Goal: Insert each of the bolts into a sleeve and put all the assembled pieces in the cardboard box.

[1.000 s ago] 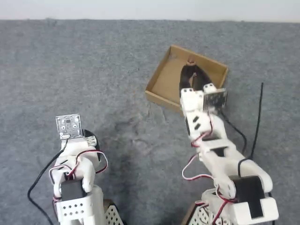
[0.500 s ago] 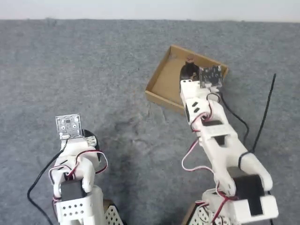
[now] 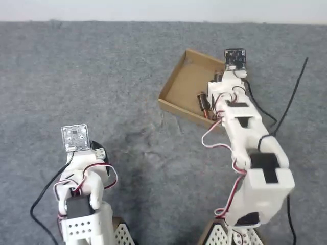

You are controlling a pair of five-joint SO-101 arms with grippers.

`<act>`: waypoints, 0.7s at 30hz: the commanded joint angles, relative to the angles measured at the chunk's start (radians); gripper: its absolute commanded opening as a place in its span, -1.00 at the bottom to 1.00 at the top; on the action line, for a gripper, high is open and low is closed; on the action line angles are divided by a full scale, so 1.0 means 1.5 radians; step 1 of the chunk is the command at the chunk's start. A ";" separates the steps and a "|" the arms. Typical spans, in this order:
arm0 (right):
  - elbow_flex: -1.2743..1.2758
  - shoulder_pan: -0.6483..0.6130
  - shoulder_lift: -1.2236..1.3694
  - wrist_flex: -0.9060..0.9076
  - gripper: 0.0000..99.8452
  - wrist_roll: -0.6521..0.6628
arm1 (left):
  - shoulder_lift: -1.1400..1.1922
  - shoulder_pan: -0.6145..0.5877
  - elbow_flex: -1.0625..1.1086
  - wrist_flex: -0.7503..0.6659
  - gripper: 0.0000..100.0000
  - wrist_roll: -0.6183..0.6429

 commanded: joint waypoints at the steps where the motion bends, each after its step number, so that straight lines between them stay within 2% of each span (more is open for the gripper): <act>1: -0.090 0.013 0.013 0.043 -0.92 0.008 | -0.012 -0.004 -0.008 0.004 -0.98 -0.007; 12: -0.173 0.027 0.030 0.196 -0.91 0.005 | -0.012 -0.004 -0.008 0.004 -0.98 -0.007; 17: -0.158 0.030 0.028 0.207 -0.63 0.009 | -0.012 -0.004 -0.008 0.004 -0.98 -0.007; 21: -0.165 0.046 0.023 0.200 -0.67 0.005 | -0.012 -0.004 -0.008 0.004 -0.98 -0.007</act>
